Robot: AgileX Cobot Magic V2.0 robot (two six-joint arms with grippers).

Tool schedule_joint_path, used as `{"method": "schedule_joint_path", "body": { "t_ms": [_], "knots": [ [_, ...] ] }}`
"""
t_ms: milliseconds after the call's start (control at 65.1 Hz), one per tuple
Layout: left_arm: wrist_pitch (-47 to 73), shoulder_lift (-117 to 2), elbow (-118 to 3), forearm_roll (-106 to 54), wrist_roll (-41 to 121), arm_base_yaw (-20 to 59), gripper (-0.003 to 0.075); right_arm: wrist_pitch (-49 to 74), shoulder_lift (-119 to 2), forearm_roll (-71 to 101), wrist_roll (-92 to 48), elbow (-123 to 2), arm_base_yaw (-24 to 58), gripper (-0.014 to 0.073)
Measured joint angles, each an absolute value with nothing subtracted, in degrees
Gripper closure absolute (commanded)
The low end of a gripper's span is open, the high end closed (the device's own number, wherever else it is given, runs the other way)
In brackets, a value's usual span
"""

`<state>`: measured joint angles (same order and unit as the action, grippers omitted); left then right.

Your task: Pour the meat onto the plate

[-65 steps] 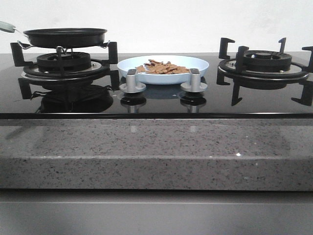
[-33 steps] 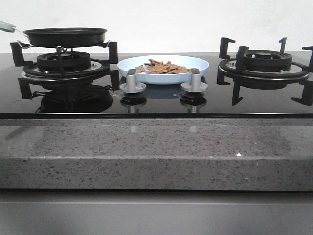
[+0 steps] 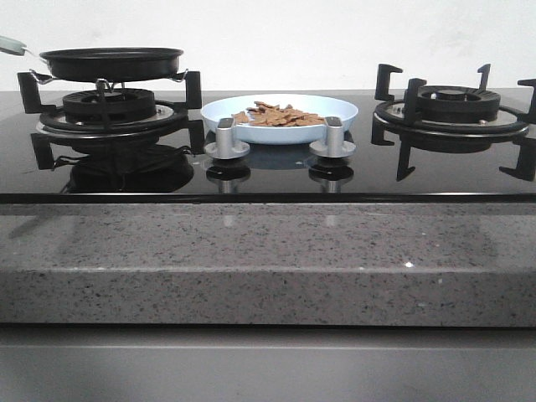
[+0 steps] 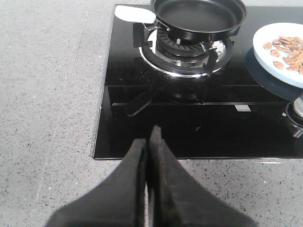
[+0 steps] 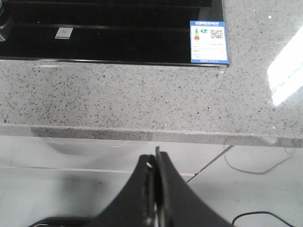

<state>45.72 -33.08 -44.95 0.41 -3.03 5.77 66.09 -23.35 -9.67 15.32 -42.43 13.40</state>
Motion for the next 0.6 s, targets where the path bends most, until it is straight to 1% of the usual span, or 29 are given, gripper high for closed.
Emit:
{"method": "schedule_joint_path", "body": {
  "t_ms": [123, 200, 277, 400, 476, 599],
  "knots": [
    [45.0, -32.78, -44.62, 0.41, -3.03, 5.75, 0.0741, 66.19, -23.35, -9.67, 15.32, -42.43, 13.4, 0.0664],
    [42.63, -30.17, -42.3, 0.54, -3.03, 5.06, 0.0741, 66.15, -23.35, -9.67, 15.42, -42.43, 13.4, 0.0664],
    [38.04, -26.27, -37.13, 0.63, -3.03, 3.69, 0.0741, 66.15, -23.35, -9.67, 15.42, -42.43, 13.4, 0.0664],
    [27.14, -17.32, -23.88, 0.66, -3.03, 1.92, 0.0741, 66.15, -23.35, -9.67, 15.42, -42.43, 13.4, 0.0664],
    [20.6, -11.83, -15.55, 0.0, -3.03, 1.4, 0.0741, 66.15, -23.35, -9.67, 15.42, -42.43, 13.4, 0.0664],
    [12.93, -5.51, -6.36, -2.73, -3.03, 1.26, 0.0741, 66.15, -23.35, -9.67, 15.42, -42.43, 13.4, 0.0664]
  ]
}}
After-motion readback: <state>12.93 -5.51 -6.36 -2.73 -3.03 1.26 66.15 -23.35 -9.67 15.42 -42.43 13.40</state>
